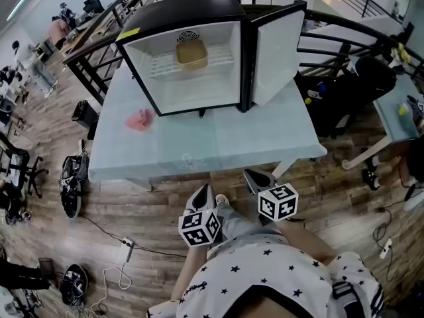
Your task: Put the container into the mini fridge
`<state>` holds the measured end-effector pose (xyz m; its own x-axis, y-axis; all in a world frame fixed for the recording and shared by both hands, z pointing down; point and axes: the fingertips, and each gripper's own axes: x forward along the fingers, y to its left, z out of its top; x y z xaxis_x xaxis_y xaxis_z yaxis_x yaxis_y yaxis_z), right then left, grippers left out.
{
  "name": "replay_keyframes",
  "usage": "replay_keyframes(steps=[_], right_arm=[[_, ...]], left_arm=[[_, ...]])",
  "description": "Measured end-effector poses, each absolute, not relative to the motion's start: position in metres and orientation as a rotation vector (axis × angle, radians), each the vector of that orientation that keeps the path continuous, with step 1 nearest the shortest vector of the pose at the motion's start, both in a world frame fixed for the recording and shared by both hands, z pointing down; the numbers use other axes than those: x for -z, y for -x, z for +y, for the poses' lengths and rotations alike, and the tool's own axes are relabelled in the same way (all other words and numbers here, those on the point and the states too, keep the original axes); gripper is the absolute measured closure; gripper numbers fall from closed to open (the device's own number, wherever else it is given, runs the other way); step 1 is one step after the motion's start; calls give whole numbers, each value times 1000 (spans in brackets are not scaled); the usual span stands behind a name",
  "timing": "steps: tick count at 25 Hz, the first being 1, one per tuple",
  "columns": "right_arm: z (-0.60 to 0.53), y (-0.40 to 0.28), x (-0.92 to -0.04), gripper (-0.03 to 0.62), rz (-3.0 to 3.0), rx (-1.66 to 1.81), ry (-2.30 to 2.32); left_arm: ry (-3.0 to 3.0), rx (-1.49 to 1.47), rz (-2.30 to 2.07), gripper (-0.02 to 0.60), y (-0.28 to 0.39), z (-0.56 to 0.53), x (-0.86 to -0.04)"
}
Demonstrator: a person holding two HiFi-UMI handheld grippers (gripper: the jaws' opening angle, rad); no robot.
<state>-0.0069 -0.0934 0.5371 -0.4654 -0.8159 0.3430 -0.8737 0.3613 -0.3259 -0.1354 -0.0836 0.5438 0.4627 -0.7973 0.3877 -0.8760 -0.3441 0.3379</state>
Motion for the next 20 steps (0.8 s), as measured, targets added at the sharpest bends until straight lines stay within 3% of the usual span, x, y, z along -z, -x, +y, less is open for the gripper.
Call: replay_keyframes(steps=[20], right_arm=[[-92, 7, -531, 572, -2510, -697, -1524]], left_arm=[[-2207, -206, -1398, 574, 133, -79, -542]])
